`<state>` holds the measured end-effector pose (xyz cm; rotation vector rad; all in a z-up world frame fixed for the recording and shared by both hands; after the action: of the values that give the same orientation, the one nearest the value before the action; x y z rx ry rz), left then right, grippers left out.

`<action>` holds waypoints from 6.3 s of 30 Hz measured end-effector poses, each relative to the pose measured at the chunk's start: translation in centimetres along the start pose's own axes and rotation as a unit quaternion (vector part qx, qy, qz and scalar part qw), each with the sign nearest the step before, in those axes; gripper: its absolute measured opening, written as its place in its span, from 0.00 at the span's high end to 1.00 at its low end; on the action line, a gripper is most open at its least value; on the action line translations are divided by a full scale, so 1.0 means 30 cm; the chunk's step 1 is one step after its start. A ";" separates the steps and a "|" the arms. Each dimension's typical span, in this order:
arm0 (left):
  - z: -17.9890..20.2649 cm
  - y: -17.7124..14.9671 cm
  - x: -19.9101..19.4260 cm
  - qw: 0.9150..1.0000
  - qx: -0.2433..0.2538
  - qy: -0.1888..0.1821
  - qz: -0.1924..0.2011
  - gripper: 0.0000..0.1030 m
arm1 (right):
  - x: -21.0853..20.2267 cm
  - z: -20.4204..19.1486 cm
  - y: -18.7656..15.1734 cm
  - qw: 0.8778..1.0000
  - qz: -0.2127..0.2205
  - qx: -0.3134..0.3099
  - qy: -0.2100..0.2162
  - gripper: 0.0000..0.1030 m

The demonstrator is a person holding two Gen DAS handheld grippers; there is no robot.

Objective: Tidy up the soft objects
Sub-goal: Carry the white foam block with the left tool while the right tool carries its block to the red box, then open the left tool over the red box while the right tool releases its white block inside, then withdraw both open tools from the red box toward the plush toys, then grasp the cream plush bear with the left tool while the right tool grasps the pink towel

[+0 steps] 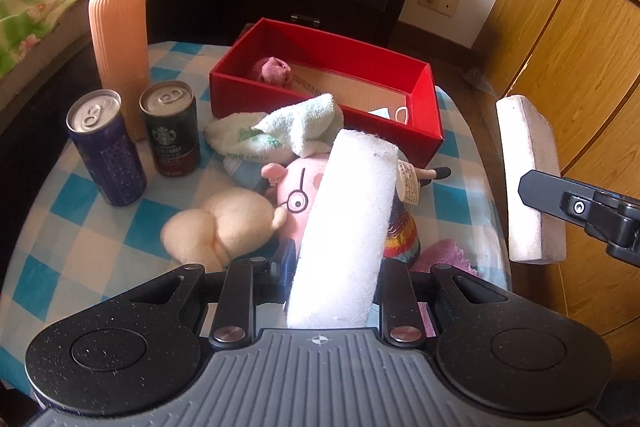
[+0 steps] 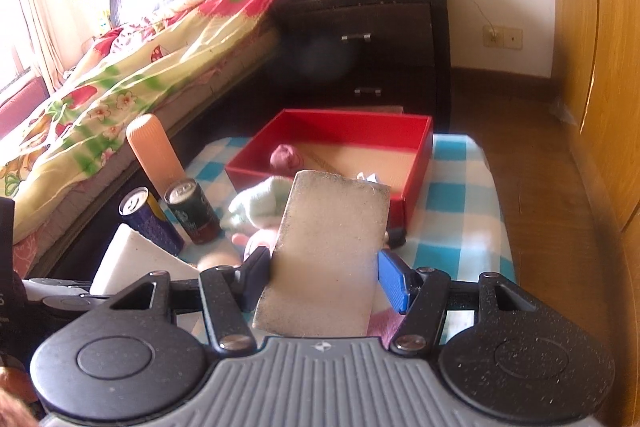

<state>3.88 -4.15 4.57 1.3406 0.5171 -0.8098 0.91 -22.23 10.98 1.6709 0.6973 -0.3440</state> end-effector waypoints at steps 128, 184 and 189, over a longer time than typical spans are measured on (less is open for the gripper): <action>-0.072 0.149 0.284 0.990 0.084 0.095 -0.061 0.35 | 0.318 0.143 0.059 0.994 -0.086 -0.009 -0.061 0.48; -0.144 -0.093 0.354 0.984 0.104 0.053 -0.138 0.20 | 0.421 0.158 -0.288 0.966 -0.254 -0.023 -0.039 0.24; -0.139 -0.112 0.379 0.981 0.118 0.064 -0.141 0.18 | 0.428 0.148 -0.315 0.966 -0.249 -0.051 -0.055 0.21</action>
<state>9.00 -2.62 -6.80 1.5664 0.7431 -1.0464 5.70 -22.40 -4.86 1.3515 1.0320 -0.7378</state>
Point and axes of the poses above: each gripper's, at about its wrist camera, not at the fingertips, and x roughly the way its jaws point, z to its right, y to its top, the point moved 2 cm from there along x, roughly the way its jaws point, and after that the axes turned 4 degrees about z, right-handed, at the moved point
